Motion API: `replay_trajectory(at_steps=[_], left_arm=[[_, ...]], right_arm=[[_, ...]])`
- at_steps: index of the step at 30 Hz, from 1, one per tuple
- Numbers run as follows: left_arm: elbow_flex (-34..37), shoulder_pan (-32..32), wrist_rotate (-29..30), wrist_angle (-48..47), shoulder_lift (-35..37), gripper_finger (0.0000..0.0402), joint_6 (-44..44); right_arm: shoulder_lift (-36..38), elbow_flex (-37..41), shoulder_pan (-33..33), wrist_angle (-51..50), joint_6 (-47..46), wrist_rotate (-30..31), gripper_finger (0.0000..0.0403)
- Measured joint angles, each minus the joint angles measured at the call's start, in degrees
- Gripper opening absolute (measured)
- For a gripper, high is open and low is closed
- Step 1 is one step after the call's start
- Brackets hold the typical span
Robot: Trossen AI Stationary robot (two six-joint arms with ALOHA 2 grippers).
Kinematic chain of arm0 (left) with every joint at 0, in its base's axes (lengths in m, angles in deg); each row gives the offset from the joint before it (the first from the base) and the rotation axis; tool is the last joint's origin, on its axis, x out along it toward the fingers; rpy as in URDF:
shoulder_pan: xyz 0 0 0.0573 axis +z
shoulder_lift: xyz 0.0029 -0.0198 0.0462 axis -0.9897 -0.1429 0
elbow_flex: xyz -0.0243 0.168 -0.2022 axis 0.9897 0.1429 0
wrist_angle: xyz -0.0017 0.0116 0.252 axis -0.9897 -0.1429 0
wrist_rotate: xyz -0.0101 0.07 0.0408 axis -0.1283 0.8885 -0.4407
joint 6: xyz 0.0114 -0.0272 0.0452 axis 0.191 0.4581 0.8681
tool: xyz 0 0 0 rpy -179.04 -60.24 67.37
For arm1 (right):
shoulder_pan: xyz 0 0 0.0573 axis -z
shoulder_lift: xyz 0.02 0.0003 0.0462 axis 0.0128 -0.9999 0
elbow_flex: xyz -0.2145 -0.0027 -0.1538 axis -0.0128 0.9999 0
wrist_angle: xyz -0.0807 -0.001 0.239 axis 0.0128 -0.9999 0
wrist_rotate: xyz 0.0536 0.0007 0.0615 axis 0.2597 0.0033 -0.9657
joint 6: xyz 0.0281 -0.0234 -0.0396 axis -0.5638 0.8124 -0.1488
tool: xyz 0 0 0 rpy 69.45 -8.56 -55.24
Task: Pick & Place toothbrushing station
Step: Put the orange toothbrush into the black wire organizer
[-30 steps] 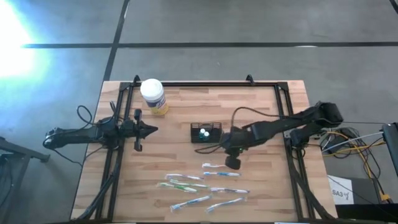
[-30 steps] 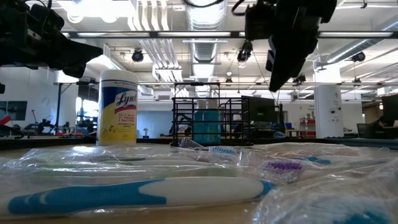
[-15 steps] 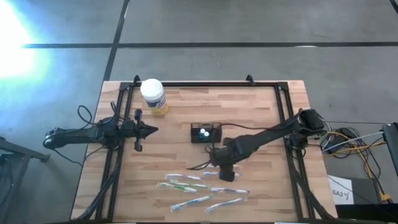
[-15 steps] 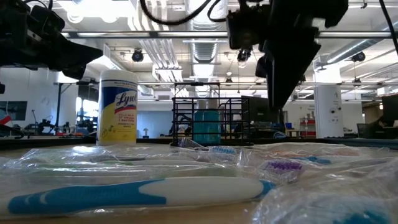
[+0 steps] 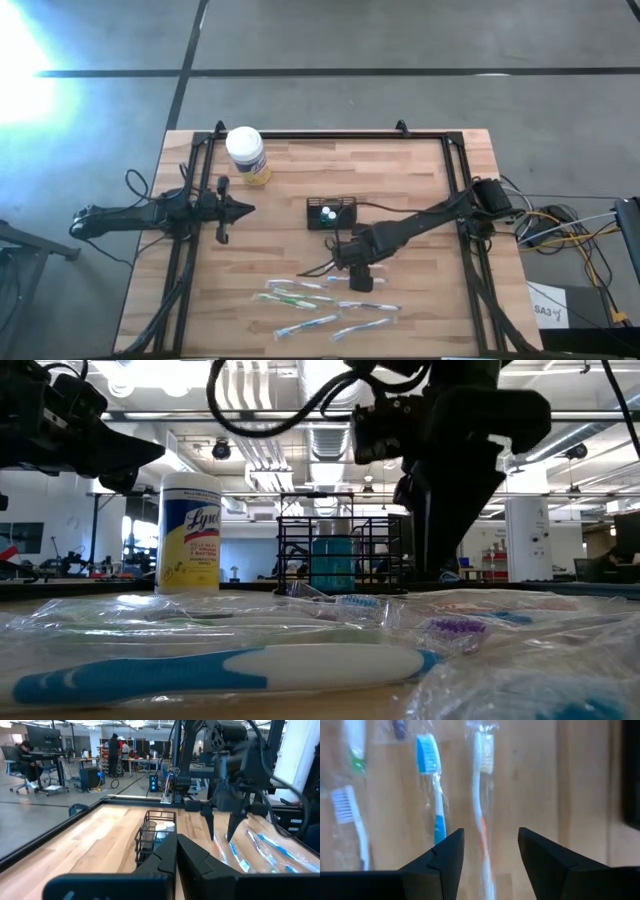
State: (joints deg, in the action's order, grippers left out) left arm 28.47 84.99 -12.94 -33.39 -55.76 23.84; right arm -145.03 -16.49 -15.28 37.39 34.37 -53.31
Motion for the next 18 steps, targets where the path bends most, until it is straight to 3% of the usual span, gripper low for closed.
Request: replay_trajectory(at_steps=[11,18], left_arm=[[0.0,0.0,0.0,-0.7,-0.1,0.0010,-1.9],[0.0,0.0,0.0,-1.0,-0.1,0.0010,-2.4]], right_arm=[[-7.0,-1.0,0.1,0.4,3.0,-0.3,0.0149],[-5.7,-1.6,0.1,-1.7,4.0,-0.3,0.0071]])
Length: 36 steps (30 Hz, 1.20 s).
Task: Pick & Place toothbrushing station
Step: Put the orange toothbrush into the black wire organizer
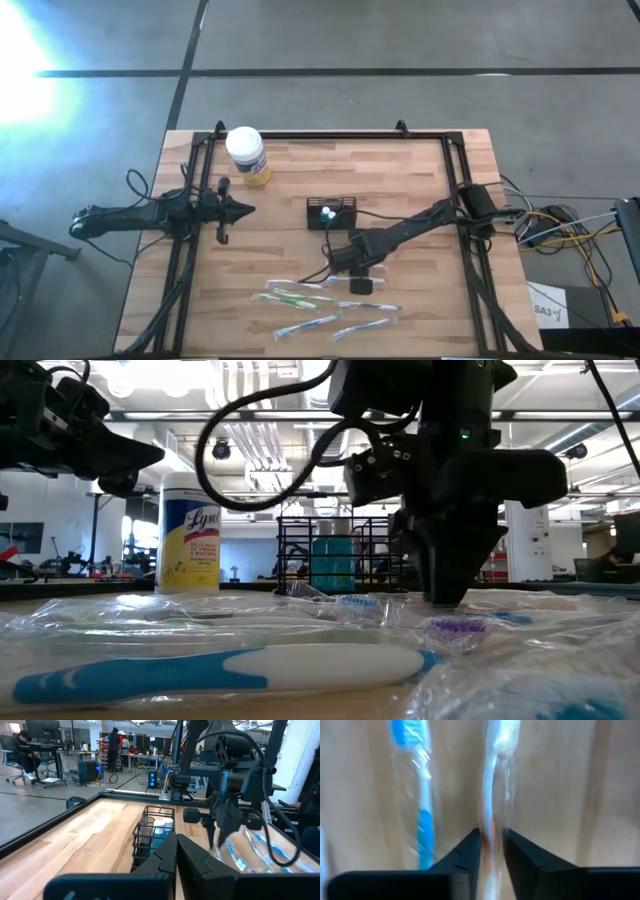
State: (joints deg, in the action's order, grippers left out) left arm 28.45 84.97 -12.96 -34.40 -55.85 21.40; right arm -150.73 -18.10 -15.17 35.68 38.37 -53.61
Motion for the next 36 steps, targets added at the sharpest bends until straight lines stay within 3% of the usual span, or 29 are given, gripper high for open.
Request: replay_trajectory(at_steps=[4,13,22,26,36], left_arm=[[0.0,0.0,0.0,-0.5,0.0,0.0010,-0.2],[0.0,0.0,0.0,-1.4,0.0,0.0010,-0.2],[0.0,0.0,0.2,-1.4,0.0,0.0010,-0.2],[0.0,0.0,0.4,-1.4,0.0,0.0010,-0.2],[0.0,0.0,0.7,-1.5,0.0,0.0010,0.0]], right_arm=[[3.0,0.0,0.1,-0.3,1.3,0.3,0.0019],[12.2,0.3,0.0,0.8,3.7,5.4,0.0014],[27.5,5.0,0.0,14.2,11.9,9.6,0.0013],[34.8,10.5,-0.3,19.5,15.6,11.1,0.0011],[56.0,36.0,-0.2,50.1,23.5,10.5,0.0011]])
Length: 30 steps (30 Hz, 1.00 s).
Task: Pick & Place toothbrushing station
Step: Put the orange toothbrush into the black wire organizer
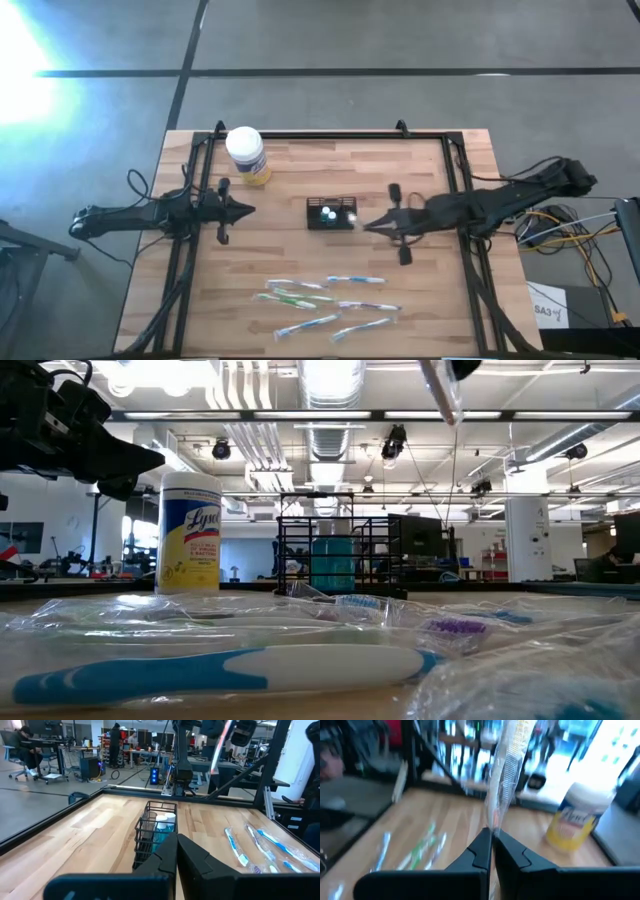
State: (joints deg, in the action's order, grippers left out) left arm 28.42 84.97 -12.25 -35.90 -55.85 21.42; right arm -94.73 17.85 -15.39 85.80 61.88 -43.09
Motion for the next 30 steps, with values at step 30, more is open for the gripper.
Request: replay_trajectory(at_steps=[30], left_arm=[[0.1,0.0,0.6,0.1,-0.2,0.0010,-0.1]], right_arm=[[-2.7,20.7,13.6,46.6,4.0,-0.5,0.0008]])
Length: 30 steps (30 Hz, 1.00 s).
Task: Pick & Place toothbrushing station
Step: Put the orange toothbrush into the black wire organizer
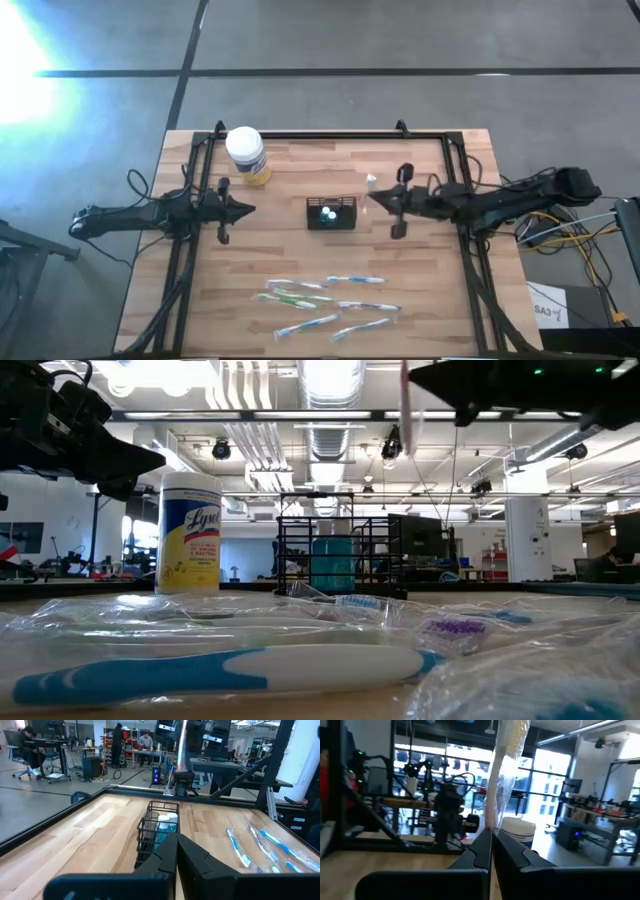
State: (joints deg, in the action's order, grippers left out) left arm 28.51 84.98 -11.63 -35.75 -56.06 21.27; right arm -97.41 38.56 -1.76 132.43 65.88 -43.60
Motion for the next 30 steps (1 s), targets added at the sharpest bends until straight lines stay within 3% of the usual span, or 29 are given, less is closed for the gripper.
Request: replay_trajectory(at_steps=[6,12,30], left_arm=[[0.0,0.0,0.0,-0.2,-0.1,0.0010,0.0],[0.0,0.0,-0.1,-0.4,-0.2,0.0010,0.0],[0.0,0.0,-0.1,-0.7,-0.6,0.0010,-1.3]], right_arm=[[-12.0,-1.4,4.4,11.4,0.2,-4.8,0.0008],[-20.4,0.3,8.1,20.1,-1.4,-5.2,0.0008],[-35.2,1.3,9.1,29.5,-3.0,-5.1,0.0008]])
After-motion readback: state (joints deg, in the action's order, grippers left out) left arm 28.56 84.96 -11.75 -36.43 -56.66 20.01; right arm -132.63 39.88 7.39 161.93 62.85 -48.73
